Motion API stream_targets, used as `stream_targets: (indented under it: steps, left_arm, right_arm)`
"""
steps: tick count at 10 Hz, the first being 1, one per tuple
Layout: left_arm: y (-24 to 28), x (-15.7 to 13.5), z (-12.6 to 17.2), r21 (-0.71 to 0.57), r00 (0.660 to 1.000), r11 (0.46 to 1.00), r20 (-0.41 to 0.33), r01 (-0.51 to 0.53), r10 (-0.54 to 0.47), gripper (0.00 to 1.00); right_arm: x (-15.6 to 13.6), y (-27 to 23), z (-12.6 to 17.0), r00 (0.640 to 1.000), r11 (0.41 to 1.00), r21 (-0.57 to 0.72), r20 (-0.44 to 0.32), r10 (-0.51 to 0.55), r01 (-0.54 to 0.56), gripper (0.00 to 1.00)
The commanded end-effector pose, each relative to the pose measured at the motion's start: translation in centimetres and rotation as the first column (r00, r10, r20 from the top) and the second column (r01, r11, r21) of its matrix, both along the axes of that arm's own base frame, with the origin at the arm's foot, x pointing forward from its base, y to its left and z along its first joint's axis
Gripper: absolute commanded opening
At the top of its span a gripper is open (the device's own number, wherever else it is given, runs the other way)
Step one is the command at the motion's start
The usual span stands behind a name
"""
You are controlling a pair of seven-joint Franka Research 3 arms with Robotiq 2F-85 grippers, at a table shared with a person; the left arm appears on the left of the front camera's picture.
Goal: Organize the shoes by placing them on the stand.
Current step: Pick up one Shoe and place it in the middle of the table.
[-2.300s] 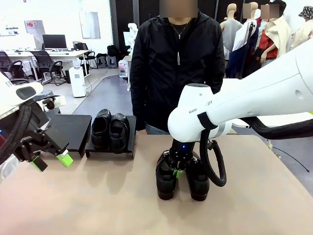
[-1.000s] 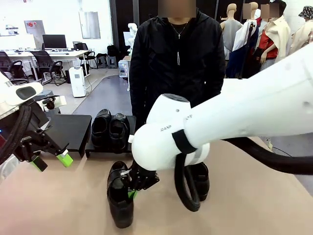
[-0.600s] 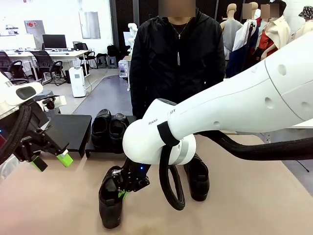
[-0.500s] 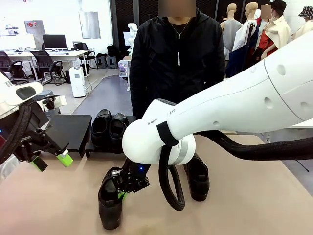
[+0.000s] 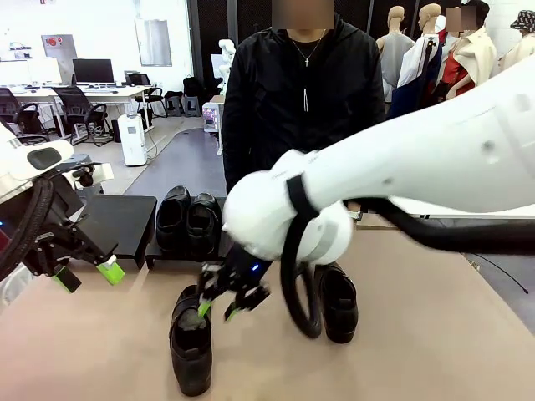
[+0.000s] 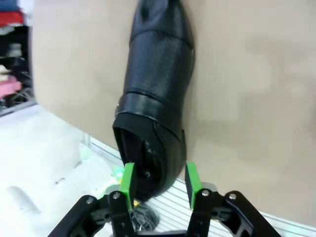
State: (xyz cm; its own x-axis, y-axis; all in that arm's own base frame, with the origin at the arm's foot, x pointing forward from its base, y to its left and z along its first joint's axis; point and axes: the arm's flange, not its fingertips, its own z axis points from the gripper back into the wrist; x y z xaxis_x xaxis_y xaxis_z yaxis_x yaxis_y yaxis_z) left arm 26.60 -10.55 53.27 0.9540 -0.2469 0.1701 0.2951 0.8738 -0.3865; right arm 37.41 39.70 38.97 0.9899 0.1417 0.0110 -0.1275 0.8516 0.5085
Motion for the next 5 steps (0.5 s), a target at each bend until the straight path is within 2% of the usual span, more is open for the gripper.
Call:
stream_targets:
  steps: [1,2,3,4,5]
  left_arm:
    - [0.0,0.1,-0.1,-0.018,1.0,1.0,0.007,0.006,-0.006,1.0]
    - [0.0,0.1,-0.1,-0.018,1.0,1.0,0.007,0.006,-0.006,1.0]
    - [0.0,0.1,-0.1,-0.018,1.0,1.0,0.007,0.006,-0.006,1.0]
    - [0.0,0.1,-0.1,-0.018,1.0,1.0,0.007,0.006,-0.006,1.0]
    - [0.0,0.1,-0.1,-0.018,1.0,1.0,0.007,0.006,-0.006,1.0]
  right_arm:
    - [-0.2,-11.0,3.6,1.0,0.999,0.022,0.004,0.022,-0.022,1.0]
    - [0.5,-16.4,5.1,0.997,0.996,-0.029,0.006,0.083,-0.082,1.0]
    - [1.8,-21.9,6.5,0.997,0.997,-0.033,0.001,0.076,-0.076,1.0]
    - [2.8,-26.5,7.7,0.991,0.991,-0.001,0.004,0.135,-0.135,1.0]
    - [4.1,-31.4,8.7,0.99,0.989,0.028,0.011,0.143,-0.143,1.0]
